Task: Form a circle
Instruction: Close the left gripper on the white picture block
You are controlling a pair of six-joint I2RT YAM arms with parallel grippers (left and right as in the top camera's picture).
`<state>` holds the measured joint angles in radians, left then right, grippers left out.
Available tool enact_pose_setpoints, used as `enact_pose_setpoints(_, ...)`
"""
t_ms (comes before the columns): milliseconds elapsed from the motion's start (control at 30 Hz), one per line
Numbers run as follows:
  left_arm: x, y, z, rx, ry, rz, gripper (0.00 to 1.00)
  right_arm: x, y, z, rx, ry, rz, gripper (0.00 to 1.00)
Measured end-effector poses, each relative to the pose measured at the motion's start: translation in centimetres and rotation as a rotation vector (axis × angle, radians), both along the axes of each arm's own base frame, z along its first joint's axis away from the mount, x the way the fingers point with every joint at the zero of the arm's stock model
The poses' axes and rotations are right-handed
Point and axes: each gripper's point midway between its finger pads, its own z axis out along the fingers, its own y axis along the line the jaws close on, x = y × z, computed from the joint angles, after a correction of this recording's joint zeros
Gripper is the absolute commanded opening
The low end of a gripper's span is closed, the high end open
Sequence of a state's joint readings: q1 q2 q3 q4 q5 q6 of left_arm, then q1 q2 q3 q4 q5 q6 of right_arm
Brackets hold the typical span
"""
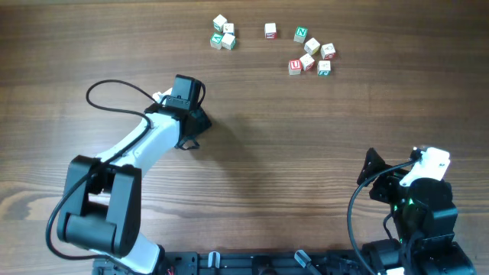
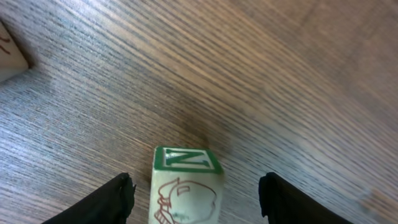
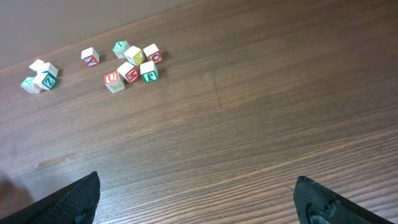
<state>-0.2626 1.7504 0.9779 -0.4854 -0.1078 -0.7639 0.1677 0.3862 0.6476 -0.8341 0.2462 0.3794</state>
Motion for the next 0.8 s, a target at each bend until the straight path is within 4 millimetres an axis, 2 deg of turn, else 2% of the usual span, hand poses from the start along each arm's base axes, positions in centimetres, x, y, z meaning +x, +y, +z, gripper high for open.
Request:
enact_pose_setpoints(33, -0.1, 0.0, -0.3, 0.002, 0.008, 0.001, 0.34, 0.0, 0.0, 0.0, 0.000, 0.000, 0.000, 1.00)
enact_pose_setpoints(67, -0.2, 0.0, -0.6, 0.004, 0.015, 0.001, 0.25, 0.0, 0.0, 0.0, 0.000, 0.000, 0.000, 1.00)
enact_pose_setpoints(100, -0.2, 0.1, -0.7, 0.006, 0.021, 0.000, 0.22, 0.0, 0.0, 0.0, 0.000, 0.000, 0.000, 1.00)
enact_pose_setpoints(267, 0.0, 0.0, -0.6, -0.008, 0.015, 0.038, 0.21, 0.0, 0.0, 0.0, 0.000, 0.000, 0.000, 1.00)
enact_pose_setpoints(300, 0.0, 0.0, -0.6, -0.015, 0.014, 0.059, 0.25, 0.0, 0.0, 0.0, 0.000, 0.000, 0.000, 1.00)
enact_pose_setpoints(433, 0.7, 0.2, -0.4, -0.069, -0.026, 0.257, 0.28, 0.0, 0.0, 0.0, 0.000, 0.000, 0.000, 1.00)
enact_pose_setpoints(467, 1.0, 0.4, -0.3, -0.081, -0.042, 0.310, 0.36, 0.0, 0.0, 0.0, 0.000, 0.000, 0.000, 1.00)
enact_pose_setpoints(500, 1.3, 0.5, -0.1, -0.093, -0.062, 0.368, 0.49, 0.0, 0.0, 0.0, 0.000, 0.000, 0.000, 1.00)
enact_pose_setpoints(600, 3.3, 0.6, 0.8, -0.169, -0.162, 0.530, 0.93, 0.0, 0.0, 0.0, 0.000, 0.000, 0.000, 1.00)
enact_pose_setpoints(633, 3.8, 0.5, 1.0, -0.182, -0.181, 0.545, 1.00, 0.0, 0.0, 0.0, 0.000, 0.000, 0.000, 1.00)
enact_pose_setpoints(800, 4.0, 0.3, 1.1, -0.216, -0.188, 0.586, 1.00, 0.0, 0.0, 0.0, 0.000, 0.000, 0.000, 1.00)
